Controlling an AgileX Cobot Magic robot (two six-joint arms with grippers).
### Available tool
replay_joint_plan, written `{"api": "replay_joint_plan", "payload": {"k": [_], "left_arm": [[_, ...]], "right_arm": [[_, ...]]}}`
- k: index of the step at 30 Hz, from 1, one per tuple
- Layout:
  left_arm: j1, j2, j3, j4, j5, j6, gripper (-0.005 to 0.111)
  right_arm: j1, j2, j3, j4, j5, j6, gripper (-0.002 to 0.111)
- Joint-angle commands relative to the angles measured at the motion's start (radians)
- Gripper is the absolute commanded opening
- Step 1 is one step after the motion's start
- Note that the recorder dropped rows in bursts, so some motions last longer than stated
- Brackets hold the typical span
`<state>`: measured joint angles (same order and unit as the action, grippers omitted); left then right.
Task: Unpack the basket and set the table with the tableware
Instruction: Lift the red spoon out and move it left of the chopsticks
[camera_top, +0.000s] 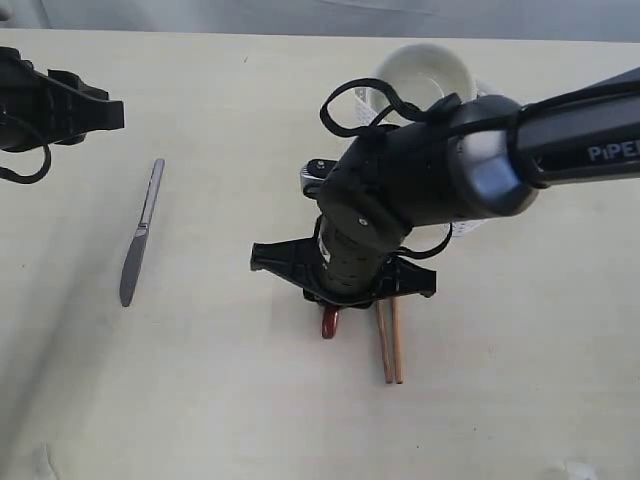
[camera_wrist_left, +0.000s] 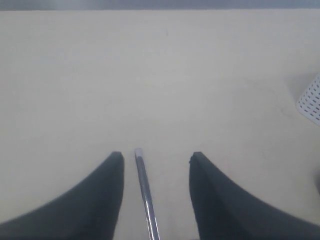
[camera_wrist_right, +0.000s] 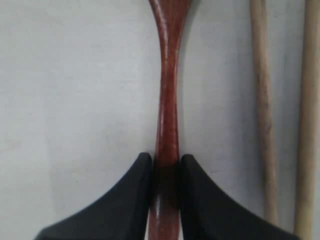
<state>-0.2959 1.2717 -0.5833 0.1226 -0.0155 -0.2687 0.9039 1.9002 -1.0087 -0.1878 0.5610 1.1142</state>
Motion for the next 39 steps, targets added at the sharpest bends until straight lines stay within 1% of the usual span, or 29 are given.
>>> {"api": "replay_joint_plan", "payload": {"k": [1, 16, 19, 21, 24, 27, 29, 31, 32, 35, 37, 38, 39], "left_arm": [[0.005, -0.008, 0.006, 0.004, -0.003, 0.003, 0.041], [0.005, -0.008, 0.006, 0.004, -0.003, 0.003, 0.041], [0.005, -0.008, 0.006, 0.004, -0.003, 0.003, 0.041], [0.005, -0.008, 0.006, 0.004, -0.003, 0.003, 0.041], [0.005, -0.008, 0.006, 0.004, -0.003, 0.003, 0.041], [0.005, -0.008, 0.006, 0.004, -0.003, 0.003, 0.041], [0.005, -0.008, 0.006, 0.004, -0.003, 0.003, 0.041], [0.005, -0.008, 0.006, 0.004, -0.003, 0.003, 0.041], [0.005, -0.008, 0.006, 0.004, -0.003, 0.003, 0.041], [0.005, -0.008, 0.006, 0.004, -0.003, 0.003, 0.041], [0.005, -0.008, 0.006, 0.004, -0.003, 0.003, 0.041], [0.005, -0.008, 0.006, 0.004, -0.003, 0.003, 0.041], [0.005, -0.008, 0.006, 0.004, -0.003, 0.003, 0.041]], "right_arm": [[-0.007, 0.002, -0.002, 0.004, -0.007, -0.008, 0.000], [-0.007, 0.002, -0.002, 0.004, -0.007, -0.023, 0.000], [-0.007, 0.000, -0.002, 0.004, -0.007, -0.069, 0.000], [-0.007, -0.016, -0.002, 0.004, -0.004, -0.151, 0.000], [-0.007, -0.051, -0.035, -0.003, 0.095, -0.314, 0.000], [-0.007, -0.075, -0.109, -0.038, 0.315, -0.535, 0.000], [-0.007, -0.081, -0.167, -0.089, 0.454, -0.717, 0.000], [-0.007, -0.081, -0.216, -0.131, 0.544, -0.926, 0.000], [-0.007, -0.081, -0.237, -0.155, 0.569, -1.038, 0.000], [-0.007, -0.081, -0.278, -0.237, 0.567, -1.385, 0.000], [-0.007, -0.081, -0.285, -0.314, 0.534, -1.623, 0.000], [-0.007, -0.080, -0.285, -0.386, 0.480, -1.857, 0.000], [-0.007, -0.078, -0.283, -0.411, 0.450, -1.939, 0.000]]}}
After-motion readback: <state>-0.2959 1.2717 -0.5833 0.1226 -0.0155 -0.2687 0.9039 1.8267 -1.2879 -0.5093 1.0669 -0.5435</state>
